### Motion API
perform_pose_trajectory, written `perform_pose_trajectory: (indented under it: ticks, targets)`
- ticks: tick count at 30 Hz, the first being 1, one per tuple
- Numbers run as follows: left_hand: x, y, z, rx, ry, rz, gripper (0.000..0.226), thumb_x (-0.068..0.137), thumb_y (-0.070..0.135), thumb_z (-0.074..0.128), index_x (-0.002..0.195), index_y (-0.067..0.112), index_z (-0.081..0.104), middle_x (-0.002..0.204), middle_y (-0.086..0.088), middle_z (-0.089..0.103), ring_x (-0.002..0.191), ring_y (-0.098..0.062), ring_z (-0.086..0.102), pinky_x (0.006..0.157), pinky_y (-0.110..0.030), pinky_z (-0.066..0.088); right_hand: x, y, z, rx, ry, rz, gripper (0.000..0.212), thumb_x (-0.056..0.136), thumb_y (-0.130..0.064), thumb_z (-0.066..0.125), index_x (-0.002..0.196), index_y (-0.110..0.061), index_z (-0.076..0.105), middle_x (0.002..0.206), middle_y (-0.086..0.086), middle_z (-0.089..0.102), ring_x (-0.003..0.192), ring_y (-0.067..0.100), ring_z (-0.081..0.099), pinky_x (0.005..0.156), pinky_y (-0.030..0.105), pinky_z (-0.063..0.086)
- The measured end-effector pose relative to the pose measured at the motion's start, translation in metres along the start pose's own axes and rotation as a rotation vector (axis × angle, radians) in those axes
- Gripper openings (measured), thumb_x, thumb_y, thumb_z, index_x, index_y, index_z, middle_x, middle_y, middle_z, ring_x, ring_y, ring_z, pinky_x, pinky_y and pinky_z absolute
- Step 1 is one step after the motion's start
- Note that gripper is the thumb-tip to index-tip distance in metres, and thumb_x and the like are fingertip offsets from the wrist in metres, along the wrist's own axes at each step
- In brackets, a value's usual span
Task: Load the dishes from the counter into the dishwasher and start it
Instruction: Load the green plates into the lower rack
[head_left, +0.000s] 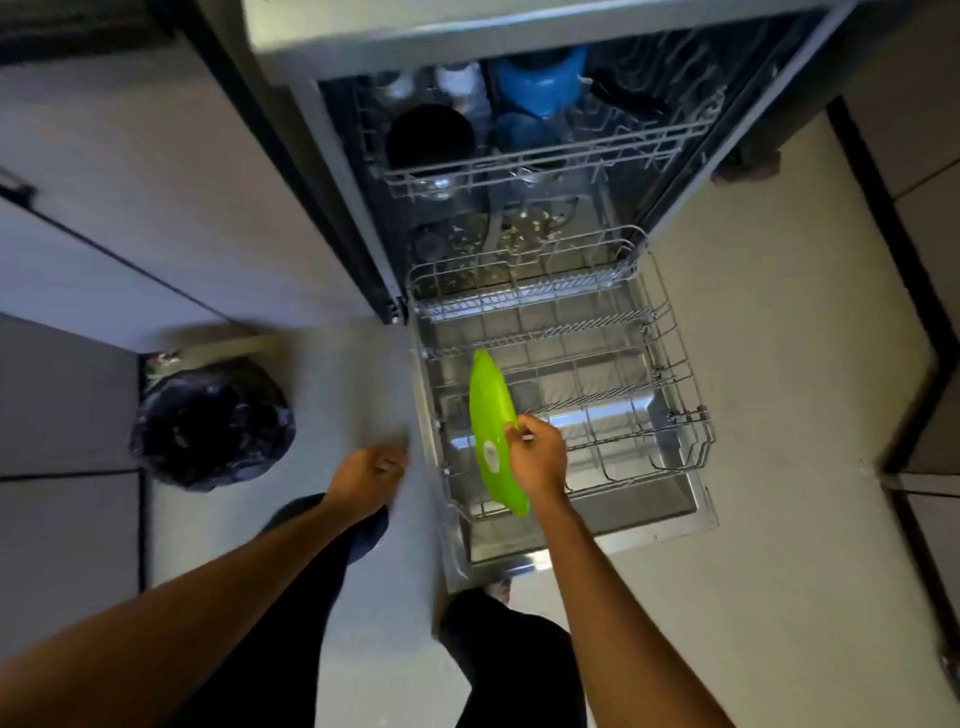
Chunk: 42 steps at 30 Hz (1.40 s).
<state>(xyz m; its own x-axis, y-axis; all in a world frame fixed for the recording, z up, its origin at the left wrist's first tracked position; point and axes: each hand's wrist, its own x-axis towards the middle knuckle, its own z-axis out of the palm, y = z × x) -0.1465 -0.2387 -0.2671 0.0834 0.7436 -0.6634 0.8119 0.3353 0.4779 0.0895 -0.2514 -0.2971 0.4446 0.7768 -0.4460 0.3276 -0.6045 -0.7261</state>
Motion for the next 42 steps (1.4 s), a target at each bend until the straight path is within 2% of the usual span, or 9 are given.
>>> perform_pose_trajectory:
  ticks: [3, 9, 13, 15, 18, 23, 30, 37, 42]
  targets:
    - [0.055, -0.001, 0.024, -0.106, -0.010, -0.060, 0.017, 0.092, 0.019, 0.065, 0.108, 0.016, 0.068, 0.098, -0.003, 0.069, 0.092, -0.021, 0.064, 0.067, -0.017, 0.042, 0.011, 0.029, 0.033, -0.008, -0.027, 0.017, 0.039, 0.089, -0.011, 0.068, 0.058, -0.020, 0.047, 0.056, -0.007, 0.048, 0.060, 0.015, 0.046, 0.053, 0.016, 0.032]
    - [0.143, -0.001, 0.071, -0.277, 0.008, -0.262, 0.056, 0.095, 0.023, 0.063, 0.144, 0.011, 0.039, 0.135, -0.012, 0.053, 0.115, -0.030, 0.057, 0.077, -0.025, 0.040, 0.047, 0.056, 0.094, 0.025, -0.059, 0.076, 0.017, 0.094, -0.022, 0.066, 0.092, -0.008, 0.075, 0.087, 0.011, 0.071, 0.076, 0.023, 0.060, 0.067, 0.030, 0.043]
    - [0.169, -0.013, 0.086, -0.348, 0.006, -0.243, 0.013, 0.098, 0.010, 0.054, 0.108, 0.017, 0.059, 0.087, -0.008, 0.064, 0.067, -0.021, 0.060, 0.051, -0.012, 0.045, 0.069, 0.054, 0.105, -0.120, -0.056, 0.037, 0.021, 0.093, -0.031, 0.059, 0.079, -0.017, 0.065, 0.079, 0.011, 0.069, 0.078, 0.034, 0.064, 0.068, 0.038, 0.052]
    - [0.181, -0.032, 0.088, -0.520, 0.029, -0.176, 0.036, 0.096, -0.001, 0.037, 0.080, 0.007, 0.068, 0.061, -0.013, 0.063, 0.046, -0.024, 0.060, 0.040, -0.018, 0.046, 0.077, 0.053, 0.100, -0.187, -0.083, -0.005, 0.018, 0.092, -0.034, 0.060, 0.080, -0.021, 0.066, 0.080, 0.008, 0.070, 0.079, 0.032, 0.064, 0.069, 0.037, 0.053]
    - [0.190, -0.044, 0.089, -0.688, 0.040, -0.161, 0.032, 0.096, -0.002, 0.027, 0.083, -0.005, 0.056, 0.050, -0.017, 0.061, 0.038, -0.027, 0.059, 0.037, -0.021, 0.046, 0.076, 0.052, 0.094, -0.242, -0.106, -0.067, 0.015, 0.089, -0.038, 0.062, 0.091, -0.026, 0.071, 0.082, 0.004, 0.072, 0.081, 0.030, 0.065, 0.071, 0.035, 0.054]
    - [0.175, -0.026, 0.085, -0.747, -0.009, -0.264, 0.022, 0.097, -0.007, 0.037, 0.089, -0.002, 0.056, 0.065, -0.020, 0.062, 0.044, -0.022, 0.062, 0.044, -0.023, 0.050, 0.044, 0.063, 0.094, -0.195, -0.007, -0.245, 0.022, 0.091, -0.039, 0.060, 0.093, -0.022, 0.074, 0.082, 0.003, 0.072, 0.073, 0.026, 0.064, 0.062, 0.036, 0.052]
    - [0.179, -0.022, 0.083, -0.560, -0.035, -0.293, 0.019, 0.096, -0.006, 0.048, 0.101, 0.006, 0.062, 0.092, -0.022, 0.065, 0.075, -0.031, 0.070, 0.066, -0.038, 0.062, 0.024, 0.083, 0.087, -0.139, 0.132, -0.267, 0.008, 0.092, -0.023, 0.069, 0.088, -0.018, 0.074, 0.073, -0.004, 0.065, 0.060, 0.005, 0.048, 0.054, 0.004, 0.026]
    - [0.184, -0.019, 0.085, -0.466, -0.024, -0.303, 0.027, 0.098, -0.004, 0.044, 0.089, 0.015, 0.061, 0.095, -0.026, 0.064, 0.080, -0.040, 0.071, 0.077, -0.052, 0.060, 0.041, 0.088, 0.118, -0.311, 0.021, -0.302, 0.018, 0.097, -0.031, 0.059, 0.102, -0.019, 0.071, 0.090, -0.001, 0.071, 0.074, 0.017, 0.066, 0.063, 0.028, 0.054]
    - [0.184, -0.018, 0.087, -0.436, -0.011, -0.299, 0.021, 0.095, -0.004, 0.049, 0.090, 0.013, 0.060, 0.094, -0.023, 0.065, 0.080, -0.035, 0.072, 0.074, -0.048, 0.061, 0.056, 0.094, 0.130, -0.290, 0.006, -0.296, 0.018, 0.099, -0.032, 0.055, 0.098, -0.019, 0.067, 0.085, 0.000, 0.067, 0.073, 0.016, 0.064, 0.062, 0.028, 0.052]
